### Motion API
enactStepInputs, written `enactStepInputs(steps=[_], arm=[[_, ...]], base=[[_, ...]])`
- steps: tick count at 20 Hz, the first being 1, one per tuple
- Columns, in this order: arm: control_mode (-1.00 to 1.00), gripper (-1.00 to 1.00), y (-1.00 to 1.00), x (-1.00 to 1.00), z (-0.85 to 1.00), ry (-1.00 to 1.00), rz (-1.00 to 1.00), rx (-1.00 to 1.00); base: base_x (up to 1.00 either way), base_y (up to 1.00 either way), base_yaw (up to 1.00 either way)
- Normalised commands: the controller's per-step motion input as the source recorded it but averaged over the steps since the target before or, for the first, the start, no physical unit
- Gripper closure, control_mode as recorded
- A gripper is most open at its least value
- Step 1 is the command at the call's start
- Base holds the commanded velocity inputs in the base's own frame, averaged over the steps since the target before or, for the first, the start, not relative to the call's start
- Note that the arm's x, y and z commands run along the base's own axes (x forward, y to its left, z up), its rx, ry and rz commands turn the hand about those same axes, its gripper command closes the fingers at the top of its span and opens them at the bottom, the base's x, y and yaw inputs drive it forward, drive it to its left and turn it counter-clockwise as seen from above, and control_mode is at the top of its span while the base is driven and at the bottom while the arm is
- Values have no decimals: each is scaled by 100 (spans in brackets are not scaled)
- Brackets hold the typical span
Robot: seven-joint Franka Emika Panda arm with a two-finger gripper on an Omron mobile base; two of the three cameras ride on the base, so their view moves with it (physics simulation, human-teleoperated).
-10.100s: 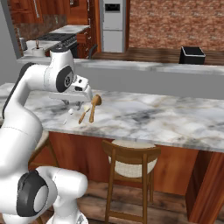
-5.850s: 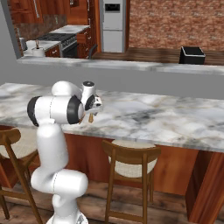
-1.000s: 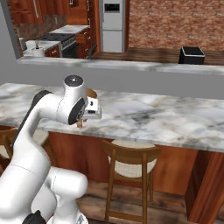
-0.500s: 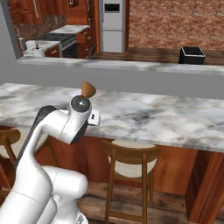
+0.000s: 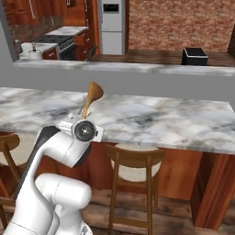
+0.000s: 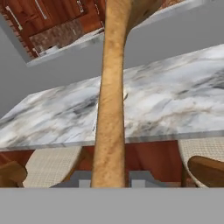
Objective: Organize the utensils by type. Pick up the wooden spoons from the counter and place them in the open cabinet. Then pick up the metallic utensils from the counter and place them in the open drawer.
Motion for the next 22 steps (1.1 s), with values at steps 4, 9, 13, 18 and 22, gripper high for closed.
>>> enactStepInputs(steps=[4, 9, 13, 18, 22], arm=[[100, 100, 0, 0, 0, 0, 0, 0], [100, 100, 0, 0, 0, 0, 0, 0], [100, 100, 0, 0, 0, 0, 0, 0], [100, 100, 0, 0, 0, 0, 0, 0], [100, 100, 0, 0, 0, 0, 0, 0]], base=[[-48, -23, -26], [-31, -39, -28], [-3, -54, -21], [12, -78, -17], [43, -74, -12]])
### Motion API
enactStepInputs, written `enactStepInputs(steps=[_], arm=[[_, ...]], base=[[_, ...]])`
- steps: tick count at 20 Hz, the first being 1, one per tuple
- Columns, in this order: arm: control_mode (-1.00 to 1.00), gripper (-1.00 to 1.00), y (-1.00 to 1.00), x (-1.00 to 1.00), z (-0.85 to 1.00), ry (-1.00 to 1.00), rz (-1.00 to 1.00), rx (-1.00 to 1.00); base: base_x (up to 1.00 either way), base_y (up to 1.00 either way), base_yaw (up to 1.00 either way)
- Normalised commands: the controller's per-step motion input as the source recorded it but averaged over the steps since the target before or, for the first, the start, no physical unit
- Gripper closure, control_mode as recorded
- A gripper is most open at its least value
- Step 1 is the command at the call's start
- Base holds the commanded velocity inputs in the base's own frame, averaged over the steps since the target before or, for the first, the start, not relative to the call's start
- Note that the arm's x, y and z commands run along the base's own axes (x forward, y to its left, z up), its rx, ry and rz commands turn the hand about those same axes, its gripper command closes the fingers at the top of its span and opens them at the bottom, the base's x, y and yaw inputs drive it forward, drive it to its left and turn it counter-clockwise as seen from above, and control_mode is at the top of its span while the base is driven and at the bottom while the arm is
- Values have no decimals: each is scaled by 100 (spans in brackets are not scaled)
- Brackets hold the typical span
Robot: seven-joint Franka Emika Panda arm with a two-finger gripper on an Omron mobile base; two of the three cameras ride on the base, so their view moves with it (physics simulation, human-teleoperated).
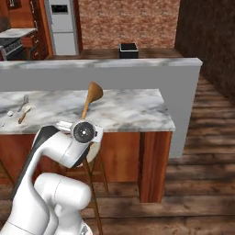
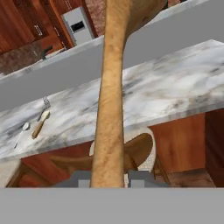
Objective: Organize the utensils by type. Pick up the wooden spoons from the counter and place them in the open cabinet. Then pick up the metallic utensils from the counter and place them in the open drawer.
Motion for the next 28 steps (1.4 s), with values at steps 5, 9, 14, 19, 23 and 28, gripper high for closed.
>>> enactStepInputs(steps=[5, 9, 14, 19, 23, 28], arm=[[100, 100, 0, 0, 0, 0, 0, 0], [100, 100, 0, 0, 0, 0, 0, 0], [100, 100, 0, 0, 0, 0, 0, 0], [100, 100, 0, 0, 0, 0, 0, 0], [100, 100, 0, 0, 0, 0, 0, 0], [100, 100, 0, 0, 0, 0, 0, 0]], base=[[59, -79, -3], [71, -74, 0], [75, -89, 7], [55, -100, 12], [48, -100, 10], [57, -100, 12]])
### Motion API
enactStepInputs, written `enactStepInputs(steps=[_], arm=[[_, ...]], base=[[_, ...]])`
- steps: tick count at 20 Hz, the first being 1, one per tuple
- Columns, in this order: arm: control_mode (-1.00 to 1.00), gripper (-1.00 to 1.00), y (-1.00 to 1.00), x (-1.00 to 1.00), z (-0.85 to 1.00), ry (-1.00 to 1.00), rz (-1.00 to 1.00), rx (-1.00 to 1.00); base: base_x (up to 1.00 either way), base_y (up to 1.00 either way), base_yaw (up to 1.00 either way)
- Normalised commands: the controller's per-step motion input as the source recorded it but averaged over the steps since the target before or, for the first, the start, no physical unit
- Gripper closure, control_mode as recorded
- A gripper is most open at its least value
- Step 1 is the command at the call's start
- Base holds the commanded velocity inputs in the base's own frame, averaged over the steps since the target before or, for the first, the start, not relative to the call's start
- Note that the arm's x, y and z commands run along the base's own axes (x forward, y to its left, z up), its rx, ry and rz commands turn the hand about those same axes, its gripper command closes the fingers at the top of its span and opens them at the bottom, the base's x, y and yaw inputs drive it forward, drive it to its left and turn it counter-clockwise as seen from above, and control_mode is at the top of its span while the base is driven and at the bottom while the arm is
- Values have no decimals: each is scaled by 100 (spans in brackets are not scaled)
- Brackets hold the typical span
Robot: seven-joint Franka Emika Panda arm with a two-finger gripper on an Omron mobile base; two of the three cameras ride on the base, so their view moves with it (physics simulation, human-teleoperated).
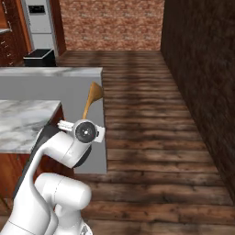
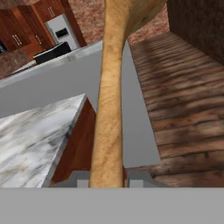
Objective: Organize the utensils by type. Pick up the wooden spoons from the counter and place them in the open cabinet. Then pick up the metallic utensils from the counter and place them in the open drawer.
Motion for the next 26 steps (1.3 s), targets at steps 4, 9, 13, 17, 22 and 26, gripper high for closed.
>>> enactStepInputs(steps=[4, 9, 13, 17, 22, 26], arm=[[100, 100, 0, 0, 0, 0, 0, 0], [100, 100, 0, 0, 0, 0, 0, 0], [100, 100, 0, 0, 0, 0, 0, 0], [100, 100, 0, 0, 0, 0, 0, 0], [100, 100, 0, 0, 0, 0, 0, 0], [100, 100, 0, 0, 0, 0, 0, 0]], base=[[64, -100, 17], [77, -93, 23], [93, -78, 30], [100, -63, 32], [100, -46, 33], [100, -36, 33]])
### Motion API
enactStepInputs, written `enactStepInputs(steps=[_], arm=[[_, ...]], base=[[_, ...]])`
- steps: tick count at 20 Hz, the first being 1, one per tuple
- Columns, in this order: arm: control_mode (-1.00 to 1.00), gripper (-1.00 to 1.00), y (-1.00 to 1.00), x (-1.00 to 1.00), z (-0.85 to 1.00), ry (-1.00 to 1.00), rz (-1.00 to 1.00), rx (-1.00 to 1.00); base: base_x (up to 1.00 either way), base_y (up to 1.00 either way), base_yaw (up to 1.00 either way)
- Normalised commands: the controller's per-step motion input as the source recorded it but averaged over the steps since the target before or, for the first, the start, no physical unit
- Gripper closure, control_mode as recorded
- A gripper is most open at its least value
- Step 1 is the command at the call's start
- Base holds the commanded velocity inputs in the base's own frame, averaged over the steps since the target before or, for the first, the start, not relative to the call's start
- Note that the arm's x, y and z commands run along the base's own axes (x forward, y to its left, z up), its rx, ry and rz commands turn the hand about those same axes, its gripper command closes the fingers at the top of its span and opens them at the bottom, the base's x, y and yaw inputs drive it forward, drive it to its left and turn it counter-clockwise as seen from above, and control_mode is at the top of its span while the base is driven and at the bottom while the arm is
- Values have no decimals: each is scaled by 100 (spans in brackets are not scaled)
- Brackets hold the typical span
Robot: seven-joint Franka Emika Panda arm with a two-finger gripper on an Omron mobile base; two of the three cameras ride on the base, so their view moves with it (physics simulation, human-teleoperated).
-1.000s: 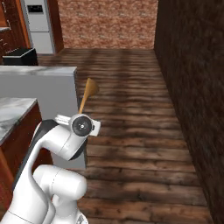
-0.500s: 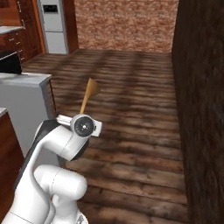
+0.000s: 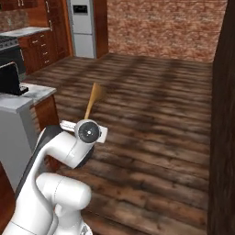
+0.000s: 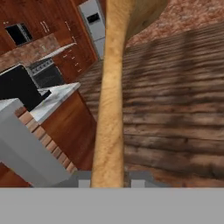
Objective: Organize the utensils by type. Pick up the wooden spoons from the counter and place them in the open cabinet. Then pick up the metallic utensils from the counter and place them in the open drawer.
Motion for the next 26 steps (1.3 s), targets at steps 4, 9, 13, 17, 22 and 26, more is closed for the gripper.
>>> enactStepInputs(steps=[4, 9, 13, 17, 22, 26], arm=[[100, 100, 0, 0, 0, 0, 0, 0], [100, 100, 0, 0, 0, 0, 0, 0], [100, 100, 0, 0, 0, 0, 0, 0], [100, 100, 0, 0, 0, 0, 0, 0], [100, 100, 0, 0, 0, 0, 0, 0], [100, 100, 0, 0, 0, 0, 0, 0]], base=[[100, -35, 33], [100, -33, 32], [100, -52, 29], [100, -54, 26], [100, -51, 25], [100, -50, 23]])
